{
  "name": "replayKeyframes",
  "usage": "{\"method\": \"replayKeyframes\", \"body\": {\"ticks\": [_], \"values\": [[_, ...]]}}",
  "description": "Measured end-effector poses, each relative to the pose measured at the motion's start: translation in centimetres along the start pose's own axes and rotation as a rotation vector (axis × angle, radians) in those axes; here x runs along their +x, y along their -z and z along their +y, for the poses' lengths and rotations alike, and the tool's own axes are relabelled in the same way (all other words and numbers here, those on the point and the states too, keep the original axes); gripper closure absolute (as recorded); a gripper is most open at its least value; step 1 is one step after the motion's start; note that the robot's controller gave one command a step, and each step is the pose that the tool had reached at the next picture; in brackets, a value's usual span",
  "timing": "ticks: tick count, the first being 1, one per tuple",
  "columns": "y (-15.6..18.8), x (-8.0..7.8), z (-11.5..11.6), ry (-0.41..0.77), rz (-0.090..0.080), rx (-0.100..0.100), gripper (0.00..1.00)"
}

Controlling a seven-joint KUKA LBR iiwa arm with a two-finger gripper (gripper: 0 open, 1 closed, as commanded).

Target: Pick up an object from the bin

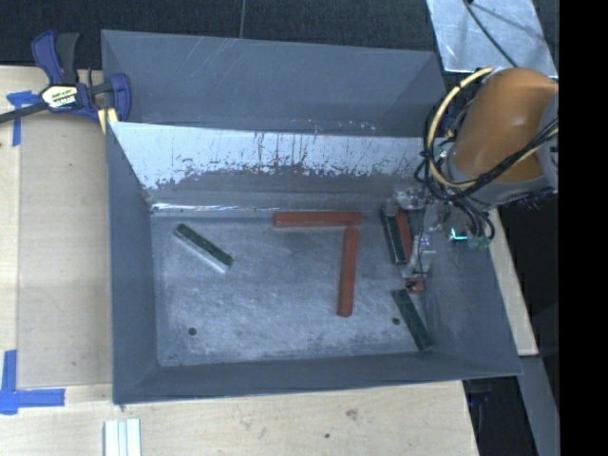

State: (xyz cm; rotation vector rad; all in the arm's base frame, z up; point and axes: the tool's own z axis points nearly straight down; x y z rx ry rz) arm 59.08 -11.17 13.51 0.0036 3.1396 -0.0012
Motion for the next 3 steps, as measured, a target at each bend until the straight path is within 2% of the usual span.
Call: {"method": "replayKeyframes", "body": {"ticks": [1,2,3], "values": [[-6.4,-3.3,5.7,0.616,-0.005,0.001,0.0],[-6.3,-3.3,5.7,0.614,-0.007,0.0,1.0],[8.7,-3.8,3.4,0.911,-0.008,0.004,1.0]]}}
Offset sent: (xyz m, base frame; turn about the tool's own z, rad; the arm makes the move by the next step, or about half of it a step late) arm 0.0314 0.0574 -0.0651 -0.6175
